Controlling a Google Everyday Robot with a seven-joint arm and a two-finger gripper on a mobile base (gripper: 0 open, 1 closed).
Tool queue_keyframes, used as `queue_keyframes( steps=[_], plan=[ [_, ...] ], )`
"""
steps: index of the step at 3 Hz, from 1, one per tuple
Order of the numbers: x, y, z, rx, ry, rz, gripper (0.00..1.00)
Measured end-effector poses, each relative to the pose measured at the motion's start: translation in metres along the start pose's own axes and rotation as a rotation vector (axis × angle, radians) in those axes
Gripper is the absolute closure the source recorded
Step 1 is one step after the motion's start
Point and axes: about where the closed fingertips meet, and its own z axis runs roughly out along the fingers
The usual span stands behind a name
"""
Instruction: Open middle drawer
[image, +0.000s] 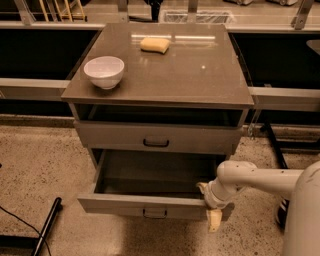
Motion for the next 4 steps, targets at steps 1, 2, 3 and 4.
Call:
queue_keyframes(
  steps=[1,2,3,4],
  plan=[
    [-0.0238,0.0235,-0.0083,-0.025,0.028,0.01,0.0],
    [-0.023,0.0299,-0.0057,-0.037,0.029,0.012,0.02],
    [-0.023,0.0299,-0.0056,-0.037,0.029,0.012,0.24],
    [-0.023,0.03,-0.0056,-0.037,0.029,0.012,0.47]
  ],
)
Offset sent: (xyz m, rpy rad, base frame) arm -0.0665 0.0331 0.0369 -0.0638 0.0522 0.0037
